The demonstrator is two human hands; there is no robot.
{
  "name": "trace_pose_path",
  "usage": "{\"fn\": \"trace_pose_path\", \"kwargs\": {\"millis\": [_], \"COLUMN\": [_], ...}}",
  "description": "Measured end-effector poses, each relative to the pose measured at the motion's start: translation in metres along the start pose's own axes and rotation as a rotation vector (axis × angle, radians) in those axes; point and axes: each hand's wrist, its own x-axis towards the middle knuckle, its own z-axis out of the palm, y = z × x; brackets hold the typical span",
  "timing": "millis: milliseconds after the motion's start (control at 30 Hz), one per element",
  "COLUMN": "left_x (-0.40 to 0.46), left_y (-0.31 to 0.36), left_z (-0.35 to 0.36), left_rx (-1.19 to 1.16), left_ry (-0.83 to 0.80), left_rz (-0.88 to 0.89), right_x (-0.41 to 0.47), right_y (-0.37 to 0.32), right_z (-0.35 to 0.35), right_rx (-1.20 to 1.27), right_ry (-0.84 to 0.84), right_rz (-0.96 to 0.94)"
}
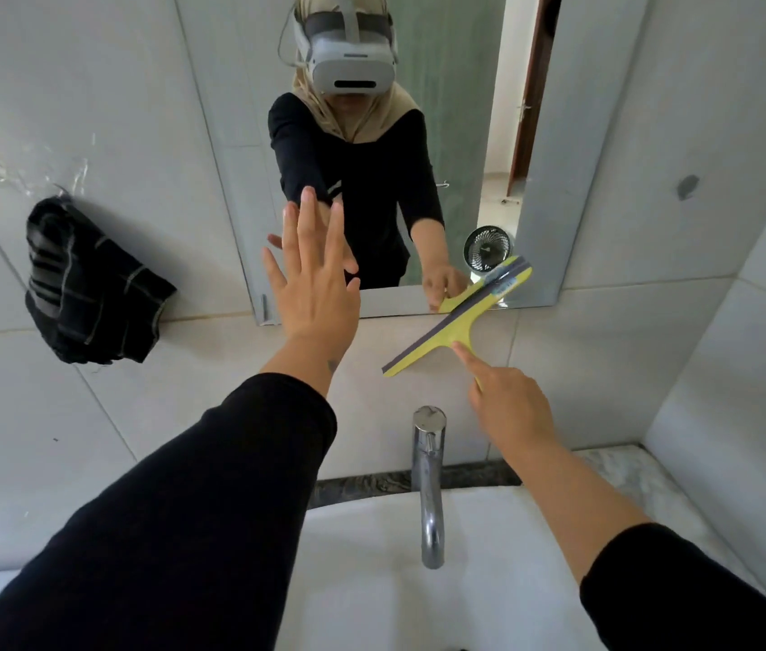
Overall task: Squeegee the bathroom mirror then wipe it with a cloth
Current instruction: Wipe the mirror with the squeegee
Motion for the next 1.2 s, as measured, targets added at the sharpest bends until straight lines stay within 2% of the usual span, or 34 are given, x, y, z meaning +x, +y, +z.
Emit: {"fn": "trace_pose_path", "kwargs": {"millis": [233,400,500,633,767,867,967,1033,1100,1133,1200], "left_x": [-0.019,-0.028,-0.03,-0.025,-0.022,-0.019,-0.015,-0.013,-0.012,-0.012,-0.015], "left_y": [0.042,0.087,0.115,0.151,0.172,0.177,0.182,0.185,0.191,0.194,0.201], "left_z": [0.006,-0.011,-0.026,-0.046,-0.056,-0.06,-0.059,-0.055,-0.049,-0.047,-0.038], "left_rx": [-0.052,-0.226,-0.351,-0.51,-0.557,-0.608,-0.672,-0.697,-0.722,-0.74,-0.788], "left_ry": [-0.064,-0.154,-0.187,-0.318,-0.32,-0.273,-0.22,-0.186,-0.157,-0.147,-0.134], "left_rz": [0.077,0.189,0.229,0.194,0.122,0.017,-0.131,-0.195,-0.232,-0.242,-0.251], "right_x": [-0.02,-0.039,-0.051,-0.061,-0.063,-0.057,-0.05,-0.04,-0.021,-0.011,0.009], "right_y": [0.031,0.044,0.054,0.064,0.073,0.09,0.098,0.098,0.097,0.097,0.099], "right_z": [-0.033,-0.086,-0.113,-0.144,-0.166,-0.172,-0.177,-0.178,-0.175,-0.172,-0.171], "right_rx": [0.074,-0.013,-0.128,-0.207,-0.258,-0.332,-0.046,0.4,0.897,1.07,1.255], "right_ry": [-0.001,-0.011,-0.003,0.058,0.11,0.252,0.409,0.488,0.521,0.541,0.594], "right_rz": [-0.01,0.01,-0.051,-0.17,-0.264,-0.138,0.185,0.397,0.502,0.532,0.599]}}
